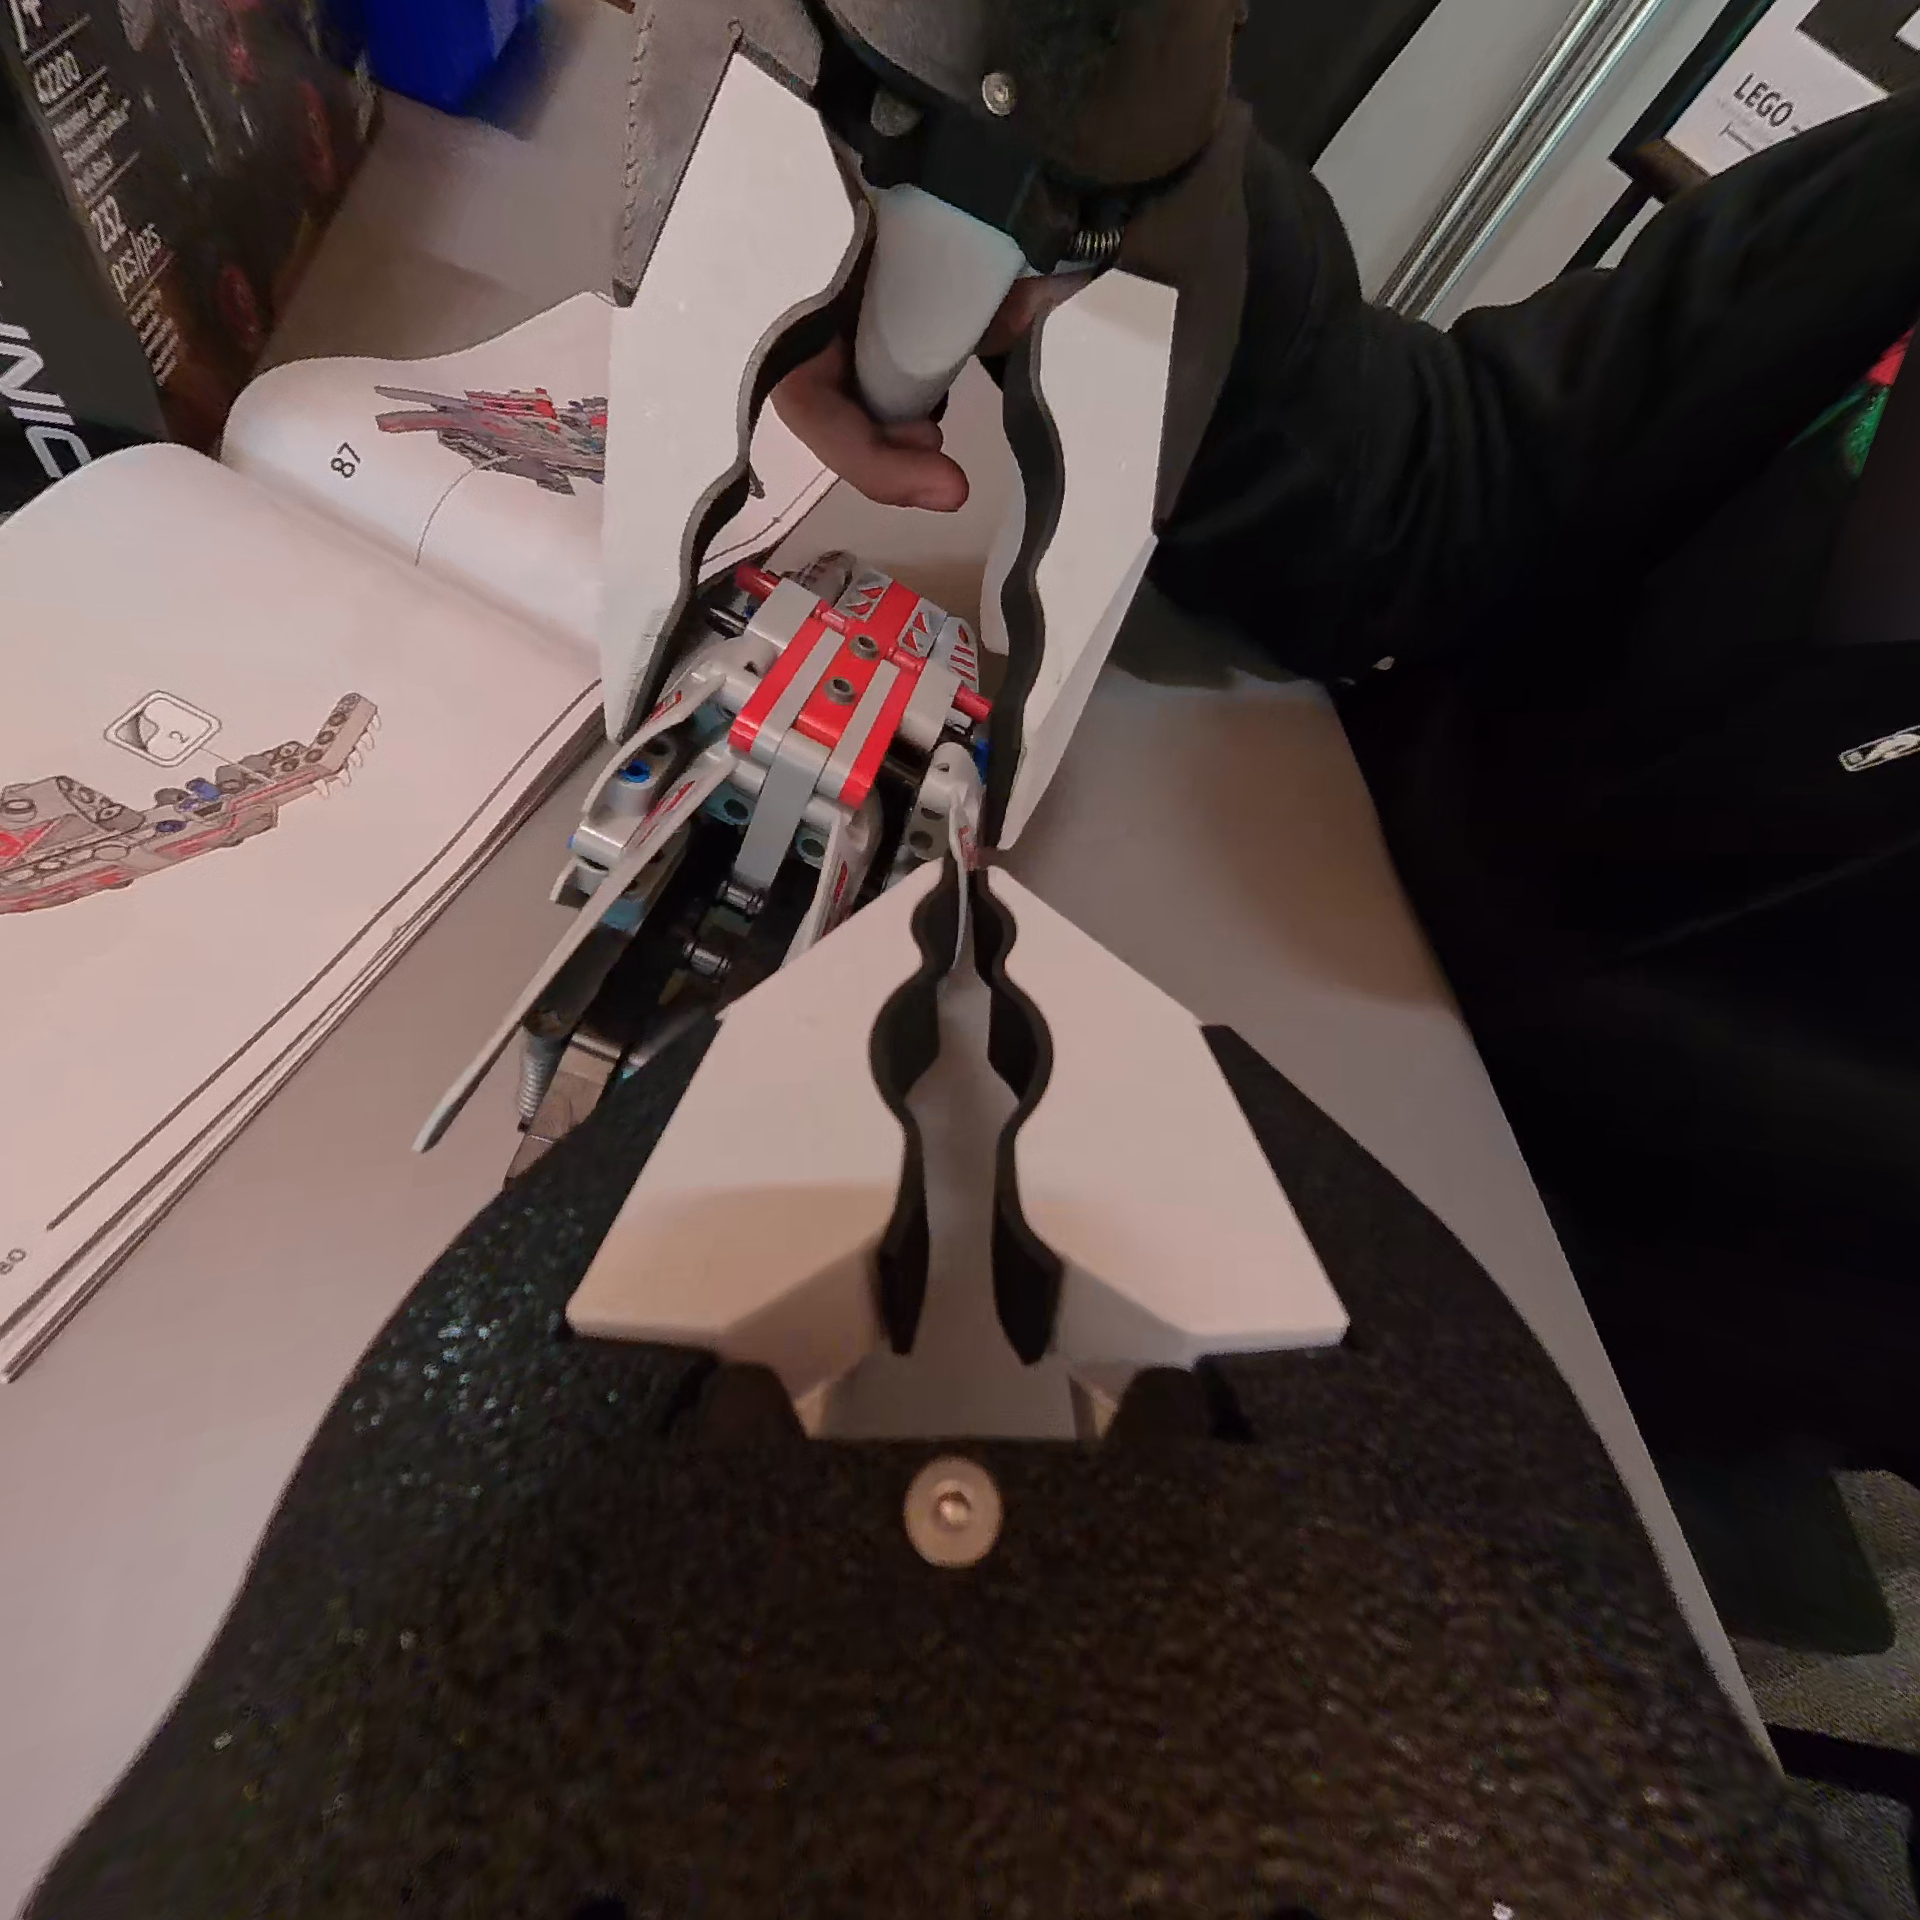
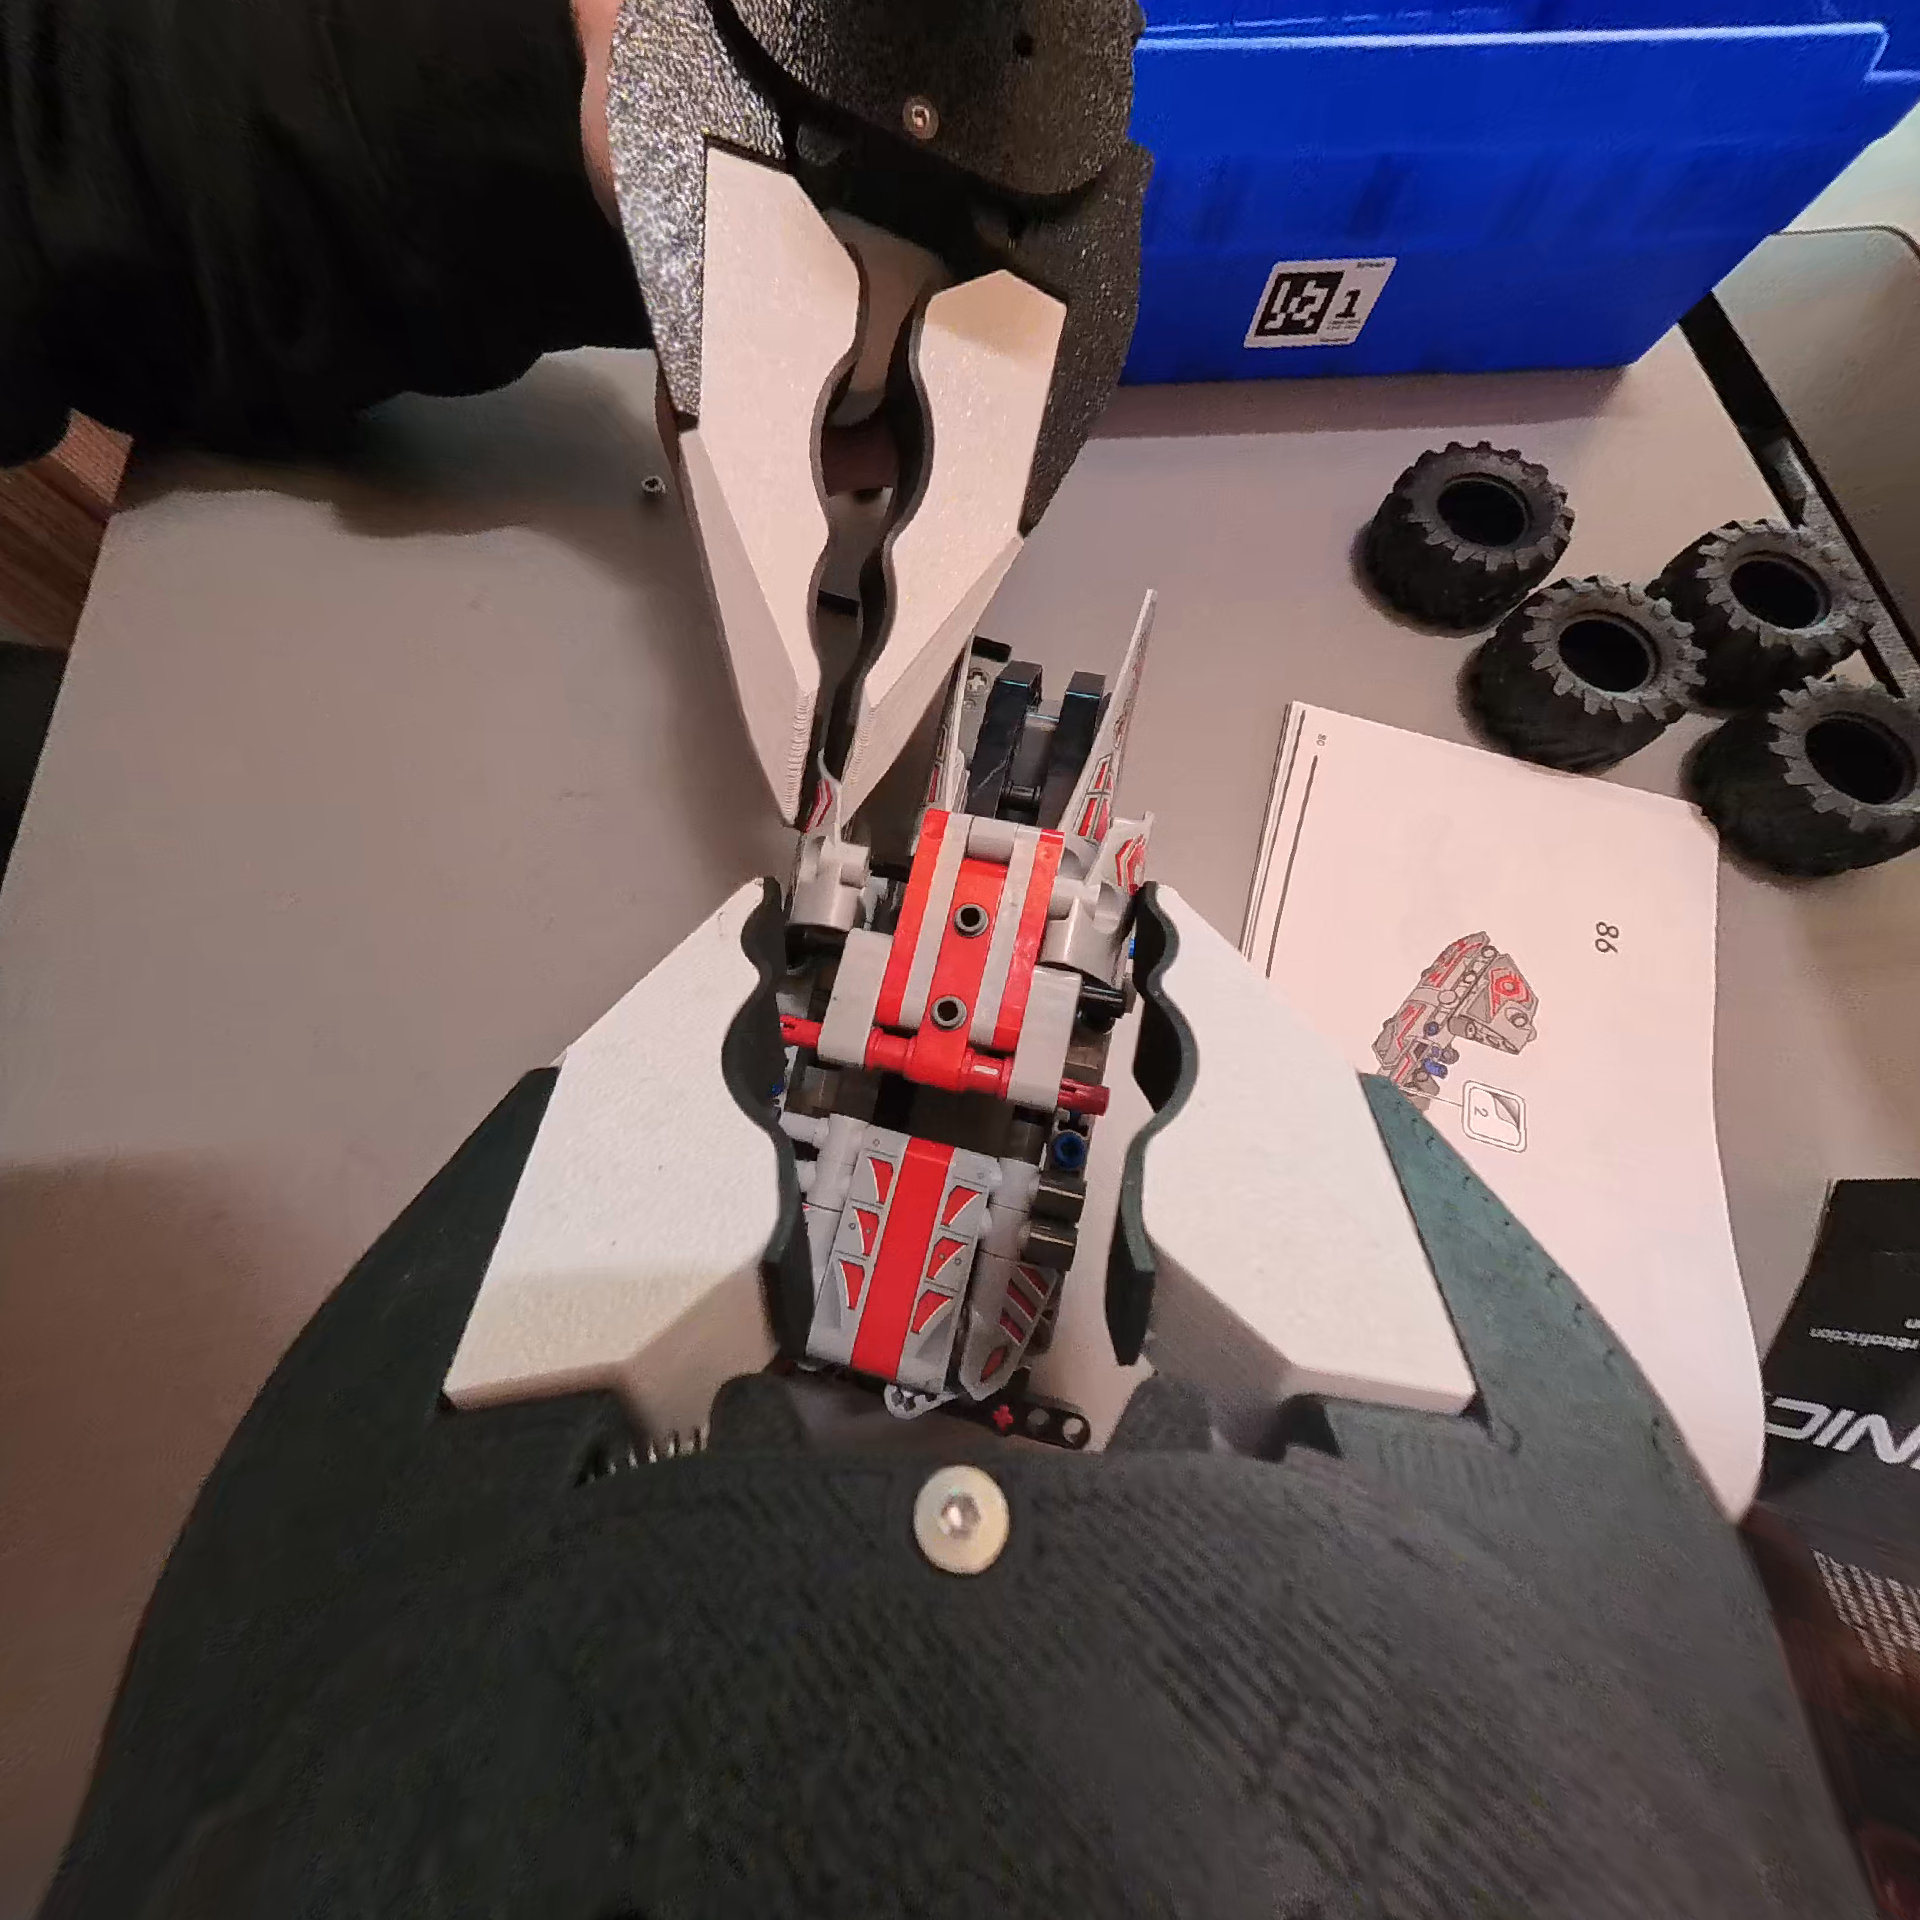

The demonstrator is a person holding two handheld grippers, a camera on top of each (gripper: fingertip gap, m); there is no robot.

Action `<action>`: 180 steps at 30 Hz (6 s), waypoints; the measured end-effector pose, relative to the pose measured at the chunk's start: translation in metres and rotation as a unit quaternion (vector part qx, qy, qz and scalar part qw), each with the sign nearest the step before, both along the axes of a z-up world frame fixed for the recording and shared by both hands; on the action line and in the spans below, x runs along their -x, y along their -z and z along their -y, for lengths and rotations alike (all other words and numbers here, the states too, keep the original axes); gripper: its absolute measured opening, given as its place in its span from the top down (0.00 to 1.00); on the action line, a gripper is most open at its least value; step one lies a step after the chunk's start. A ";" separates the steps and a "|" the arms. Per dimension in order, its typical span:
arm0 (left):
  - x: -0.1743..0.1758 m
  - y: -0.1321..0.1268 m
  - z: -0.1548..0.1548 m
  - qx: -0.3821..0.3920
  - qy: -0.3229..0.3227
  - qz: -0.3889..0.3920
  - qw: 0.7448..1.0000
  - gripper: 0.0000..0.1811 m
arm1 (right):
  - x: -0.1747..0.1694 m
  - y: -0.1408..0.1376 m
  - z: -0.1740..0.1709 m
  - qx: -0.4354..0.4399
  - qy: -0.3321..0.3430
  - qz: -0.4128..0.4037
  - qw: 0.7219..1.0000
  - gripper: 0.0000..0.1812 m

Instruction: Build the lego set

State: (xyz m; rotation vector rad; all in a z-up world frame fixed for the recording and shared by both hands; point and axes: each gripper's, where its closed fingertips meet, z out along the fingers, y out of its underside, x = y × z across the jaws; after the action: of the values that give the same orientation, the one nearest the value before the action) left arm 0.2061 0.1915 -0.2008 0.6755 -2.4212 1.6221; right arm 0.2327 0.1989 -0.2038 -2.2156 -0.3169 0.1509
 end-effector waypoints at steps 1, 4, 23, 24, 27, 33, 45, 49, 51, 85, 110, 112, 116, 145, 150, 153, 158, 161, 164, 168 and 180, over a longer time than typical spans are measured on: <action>0.000 0.000 0.000 -0.002 0.001 0.003 1.000 1.00 | 0.000 0.000 0.000 0.001 0.000 0.003 1.000 0.63; 0.001 -0.001 -0.002 -0.011 0.000 0.010 1.000 1.00 | 0.001 0.000 -0.001 -0.001 -0.002 0.010 1.000 0.63; -0.005 0.000 -0.004 -0.068 -0.016 0.084 0.994 0.98 | 0.000 0.002 0.001 0.006 -0.008 0.023 1.000 0.64; -0.006 0.001 -0.004 -0.069 -0.018 0.084 0.994 0.98 | 0.000 0.002 0.001 0.007 -0.007 0.023 1.000 0.64; -0.007 0.000 -0.004 -0.079 -0.028 0.089 0.993 0.98 | -0.002 0.003 0.001 0.011 -0.001 0.016 1.000 0.64; -0.015 0.001 -0.009 -0.123 -0.067 0.108 0.984 0.97 | -0.008 0.002 -0.002 0.010 0.023 0.022 0.999 0.64; -0.015 -0.003 -0.004 -0.103 -0.082 0.074 0.989 0.98 | -0.013 0.000 -0.001 -0.001 0.041 -0.008 0.999 0.64; -0.014 -0.001 -0.004 -0.081 -0.075 0.051 0.993 0.99 | -0.012 0.000 -0.001 -0.002 0.030 0.015 0.999 0.63; -0.015 -0.001 -0.005 -0.061 -0.076 0.037 0.995 0.99 | -0.012 0.000 -0.002 -0.008 0.029 0.016 0.999 0.64; -0.028 -0.003 -0.005 -0.047 -0.104 0.053 0.992 0.97 | -0.016 0.002 -0.009 -0.012 0.049 0.003 0.999 0.66; -0.024 -0.030 -0.015 -0.140 -0.152 0.200 0.958 0.85 | -0.014 0.021 0.063 -0.120 0.011 0.433 0.893 0.63; -0.016 -0.038 -0.008 -0.168 -0.161 0.279 0.932 0.86 | -0.015 0.020 0.062 -0.123 0.008 0.442 0.888 0.67; 0.001 -0.014 0.033 -0.251 -0.093 0.395 0.879 0.88 | -0.012 0.013 0.056 -0.161 0.011 0.444 0.882 0.69; -0.019 0.012 0.041 -0.337 -0.139 0.596 0.715 0.89 | 0.010 -0.006 0.061 -0.183 0.161 0.108 0.964 0.90; -0.020 0.012 0.041 -0.332 -0.137 0.606 0.710 0.89 | 0.008 -0.001 0.059 -0.172 0.156 0.100 0.967 0.93; -0.020 0.011 0.042 -0.331 -0.137 0.613 0.704 0.90 | 0.007 0.002 0.056 -0.166 0.155 0.102 0.969 0.92; -0.022 0.011 0.042 -0.328 -0.137 0.619 0.701 0.90 | 0.004 0.003 0.054 -0.163 0.157 0.106 0.968 0.95; -0.023 0.011 0.043 -0.328 -0.136 0.620 0.700 0.90 | 0.003 0.003 0.055 -0.164 0.156 0.105 0.968 0.96; -0.023 0.011 0.042 -0.330 -0.137 0.620 0.699 0.91 | 0.003 0.003 0.054 -0.162 0.155 0.112 0.968 0.96; -0.023 0.011 0.043 -0.327 -0.139 0.622 0.698 0.95 | 0.003 0.003 0.053 -0.158 0.169 0.108 0.967 0.97; -0.026 0.010 0.043 -0.324 -0.153 0.613 0.704 0.94 | -0.001 0.001 0.051 -0.146 0.228 0.112 0.956 0.97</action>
State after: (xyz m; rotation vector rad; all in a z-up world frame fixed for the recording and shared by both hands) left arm 0.2325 0.1490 -0.2105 -0.1388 -4.1657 1.4828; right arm 0.2340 0.1481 -0.2052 -1.9523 0.0560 -0.3767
